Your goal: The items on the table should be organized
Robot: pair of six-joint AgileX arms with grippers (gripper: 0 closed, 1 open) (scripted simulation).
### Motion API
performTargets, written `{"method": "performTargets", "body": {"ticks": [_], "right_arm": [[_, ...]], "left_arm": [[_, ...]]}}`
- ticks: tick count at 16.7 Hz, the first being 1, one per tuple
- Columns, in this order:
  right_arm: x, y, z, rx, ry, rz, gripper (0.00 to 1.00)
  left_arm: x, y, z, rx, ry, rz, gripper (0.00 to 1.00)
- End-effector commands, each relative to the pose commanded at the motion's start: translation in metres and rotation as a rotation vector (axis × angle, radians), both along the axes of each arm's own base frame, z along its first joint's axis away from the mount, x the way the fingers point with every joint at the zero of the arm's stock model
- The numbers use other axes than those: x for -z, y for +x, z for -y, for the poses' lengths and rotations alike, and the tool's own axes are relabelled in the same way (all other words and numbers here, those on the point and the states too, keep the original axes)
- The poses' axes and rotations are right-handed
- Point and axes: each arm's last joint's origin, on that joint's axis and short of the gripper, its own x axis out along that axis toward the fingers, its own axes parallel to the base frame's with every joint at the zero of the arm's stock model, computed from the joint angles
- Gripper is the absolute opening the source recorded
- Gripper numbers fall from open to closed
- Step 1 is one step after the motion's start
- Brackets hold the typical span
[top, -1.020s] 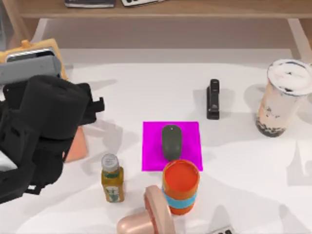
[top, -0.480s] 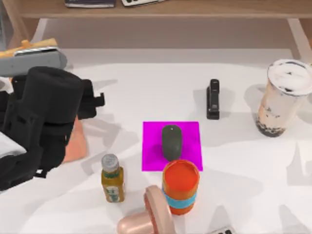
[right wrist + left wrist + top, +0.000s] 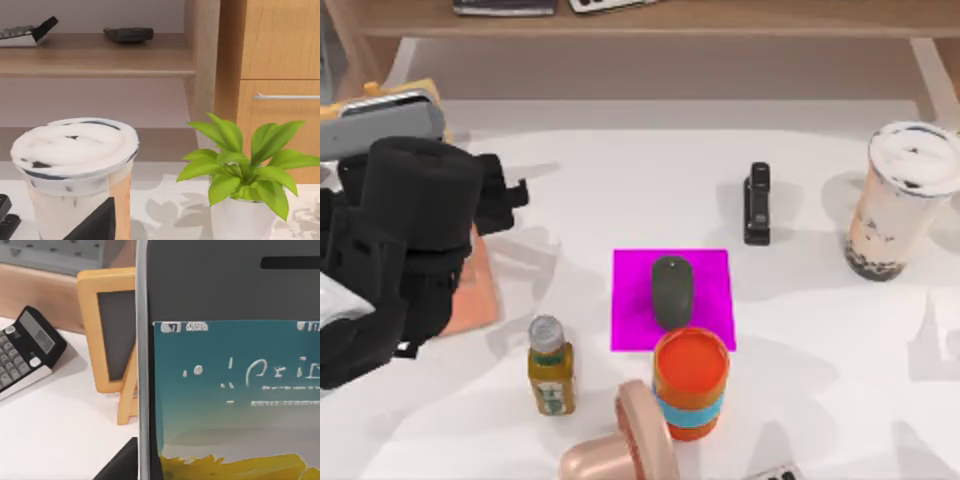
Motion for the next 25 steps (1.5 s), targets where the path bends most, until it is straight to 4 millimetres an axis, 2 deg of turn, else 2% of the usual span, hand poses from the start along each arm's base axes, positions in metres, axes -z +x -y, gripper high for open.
{"method": "performTargets", "body": {"ticks": [1, 14, 25], "right_arm": [[0.0000, 0.0000, 0.0000, 0.000, 0.000, 0.000, 1.00], [0.0000, 0.0000, 0.0000, 0.000, 0.000, 0.000, 1.00], [0.0000, 0.0000, 0.0000, 0.000, 0.000, 0.000, 1.00]], "left_arm": [[0.0000, 0.0000, 0.0000, 0.000, 0.000, 0.000, 0.00], [0.0000, 0.0000, 0.0000, 0.000, 0.000, 0.000, 0.98], [0.0003, -0.0051, 0.0002, 0.002, 0.001, -0.003, 1.00]]}}
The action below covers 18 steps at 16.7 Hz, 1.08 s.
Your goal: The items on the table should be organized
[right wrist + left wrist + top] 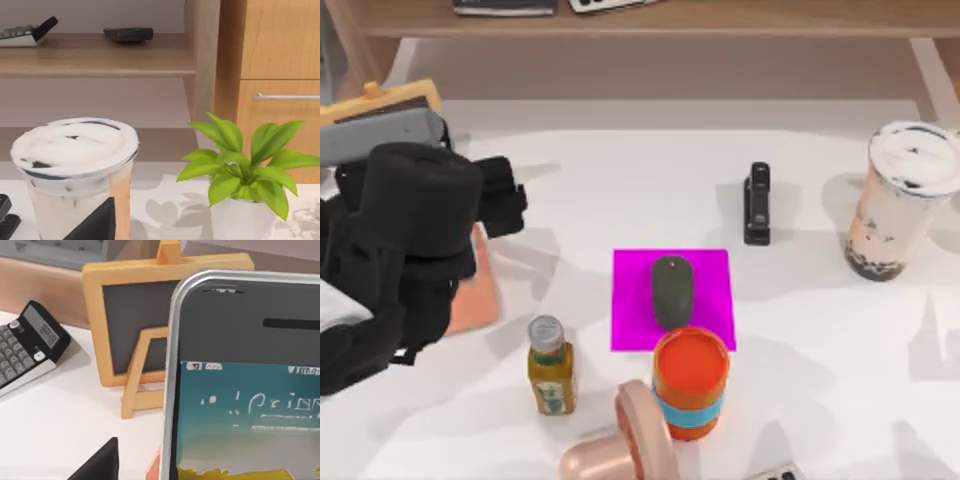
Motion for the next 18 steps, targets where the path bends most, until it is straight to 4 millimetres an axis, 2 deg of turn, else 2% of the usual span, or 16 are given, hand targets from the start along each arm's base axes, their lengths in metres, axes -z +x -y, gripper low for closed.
{"method": "performTargets", "body": {"ticks": [4, 10, 13, 18], "right_arm": [[0.000, 0.000, 0.000, 0.000, 0.000, 0.000, 1.00], [0.000, 0.000, 0.000, 0.000, 0.000, 0.000, 1.00], [0.000, 0.000, 0.000, 0.000, 0.000, 0.000, 1.00], [0.000, 0.000, 0.000, 0.000, 0.000, 0.000, 1.00]], "left_arm": [[0.000, -0.022, -0.001, 0.001, 0.002, -0.002, 1.00], [-0.001, -0.024, -0.003, -0.001, -0.004, 0.002, 1.00], [-0.005, -0.030, -0.019, 0.012, -0.031, 0.015, 1.00], [-0.008, -0.053, -0.061, 0.061, -0.084, 0.085, 1.00]]}}
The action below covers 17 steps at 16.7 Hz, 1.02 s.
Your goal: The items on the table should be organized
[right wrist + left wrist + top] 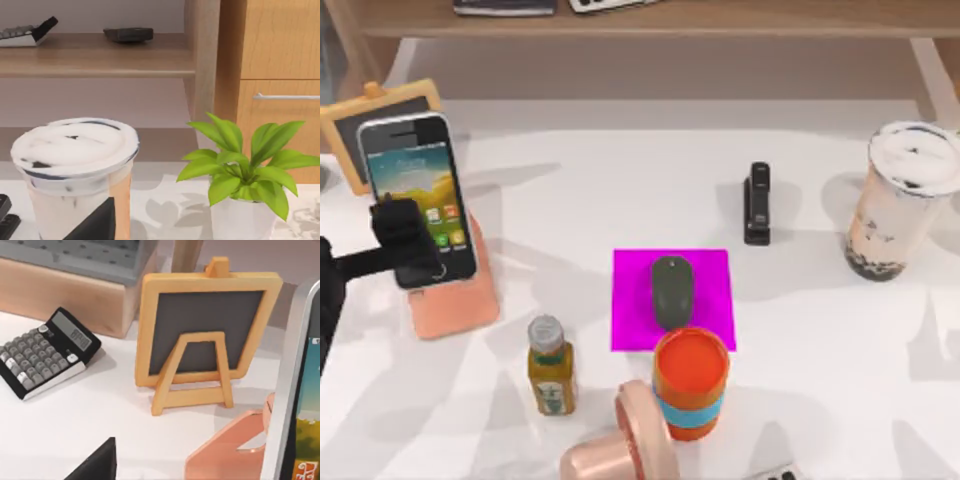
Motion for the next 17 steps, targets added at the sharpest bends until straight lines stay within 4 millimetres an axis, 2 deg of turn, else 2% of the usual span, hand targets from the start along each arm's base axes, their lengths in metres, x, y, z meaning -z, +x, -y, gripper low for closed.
{"method": "performTargets", "body": {"ticks": [4, 8, 12, 17], "right_arm": [[0.000, 0.000, 0.000, 0.000, 0.000, 0.000, 1.00], [0.000, 0.000, 0.000, 0.000, 0.000, 0.000, 1.00], [0.000, 0.000, 0.000, 0.000, 0.000, 0.000, 1.00], [0.000, 0.000, 0.000, 0.000, 0.000, 0.000, 1.00]], "left_arm": [[0.013, -0.026, -0.031, 0.061, 0.005, 0.092, 1.00], [0.028, -0.050, -0.051, 0.120, 0.059, 0.254, 1.00], [0.043, -0.058, -0.058, 0.170, 0.132, 0.345, 1.00], [0.046, -0.059, -0.059, 0.178, 0.146, 0.360, 1.00]]}}
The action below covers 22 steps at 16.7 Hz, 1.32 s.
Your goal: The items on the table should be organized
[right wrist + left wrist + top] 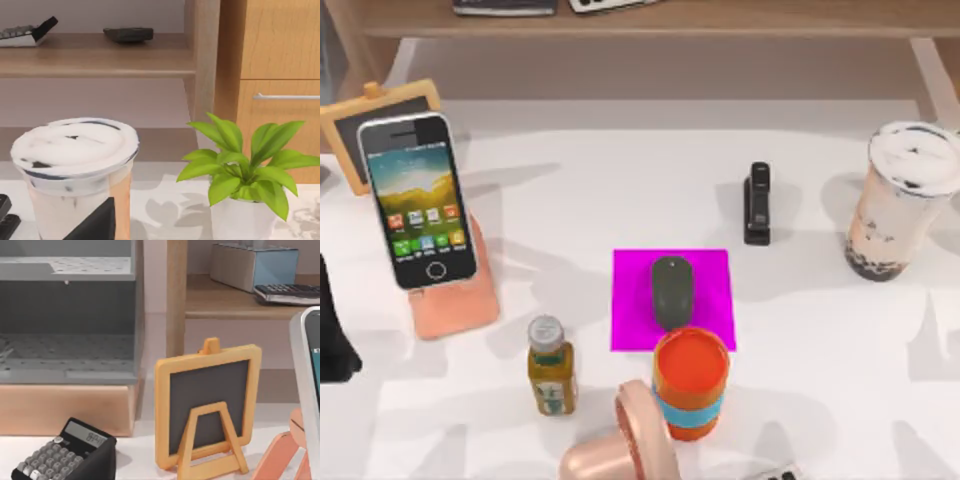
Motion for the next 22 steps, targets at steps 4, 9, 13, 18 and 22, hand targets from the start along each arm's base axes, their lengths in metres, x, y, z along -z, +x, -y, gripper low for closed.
{"method": "performTargets", "body": {"ticks": [4, 9, 13, 18, 22], "right_arm": [[0.004, 0.002, 0.000, -0.008, 0.002, -0.012, 1.00], [0.025, 0.016, -0.006, -0.072, 0.015, -0.081, 1.00], [0.042, 0.025, -0.015, -0.126, 0.023, -0.153, 1.00], [0.050, 0.048, -0.032, -0.137, 0.012, -0.206, 1.00], [0.061, 0.081, -0.055, -0.097, -0.013, -0.208, 1.00]], "left_arm": [[0.000, 0.000, 0.000, 0.000, 0.000, 0.000, 1.00], [0.000, 0.000, 0.000, 0.000, 0.000, 0.000, 1.00], [0.000, 0.000, 0.000, 0.000, 0.000, 0.000, 1.00], [0.000, 0.000, 0.000, 0.000, 0.000, 0.000, 1.00], [0.000, 0.000, 0.000, 0.000, 0.000, 0.000, 1.00]]}}
